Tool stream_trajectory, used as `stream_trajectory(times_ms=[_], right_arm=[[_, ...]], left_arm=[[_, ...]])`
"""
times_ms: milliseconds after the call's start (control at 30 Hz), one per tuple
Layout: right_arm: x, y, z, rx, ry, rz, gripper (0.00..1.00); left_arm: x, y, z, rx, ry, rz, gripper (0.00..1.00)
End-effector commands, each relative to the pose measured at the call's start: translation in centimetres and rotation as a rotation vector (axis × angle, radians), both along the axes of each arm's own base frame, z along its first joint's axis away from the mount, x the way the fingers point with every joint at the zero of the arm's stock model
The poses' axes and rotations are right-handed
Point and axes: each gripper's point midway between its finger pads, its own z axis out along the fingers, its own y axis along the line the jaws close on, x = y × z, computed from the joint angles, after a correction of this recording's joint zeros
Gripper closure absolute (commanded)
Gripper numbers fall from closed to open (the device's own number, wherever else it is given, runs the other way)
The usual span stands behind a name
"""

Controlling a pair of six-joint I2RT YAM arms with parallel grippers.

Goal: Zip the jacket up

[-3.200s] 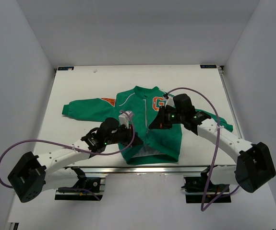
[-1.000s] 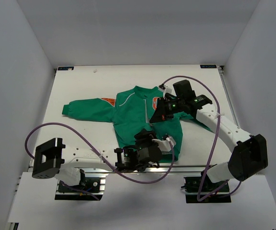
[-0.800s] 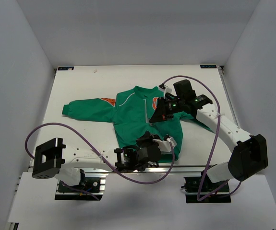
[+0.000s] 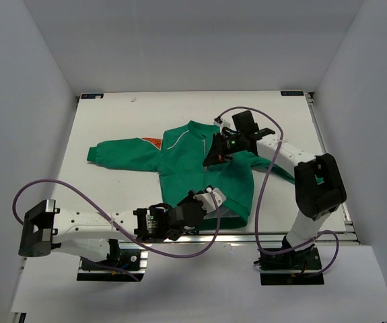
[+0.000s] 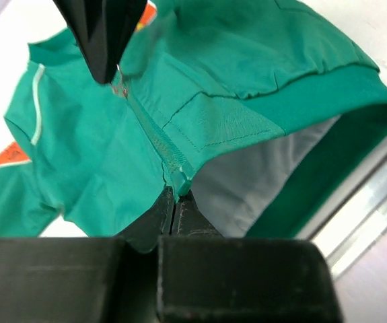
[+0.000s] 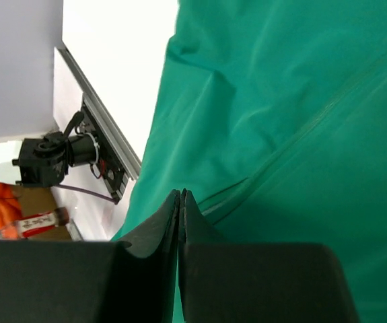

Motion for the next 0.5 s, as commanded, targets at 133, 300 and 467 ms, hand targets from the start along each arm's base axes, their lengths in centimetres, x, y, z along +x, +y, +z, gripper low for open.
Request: stream_trajectory(times_ms=[133, 300, 467], right_arm=[[5.9, 0.0, 2.8, 0.143, -0.234, 0.011, 1.00], [6.4, -1.4, 1.4, 0.187, -0.228, 0.065, 1.00], [9.1, -1.6, 1.7, 0.182, -0.233, 0.048, 1.00]], left_arm=[[-1.6, 0.2, -0.6, -0.104, 0.117, 0.002, 1.00], [-1.8, 0.1, -0.1, -0.149, 0.121, -0.017, 1.00], [-3.4, -0.7, 0.8, -0.202, 0.201, -0.084, 1.00]])
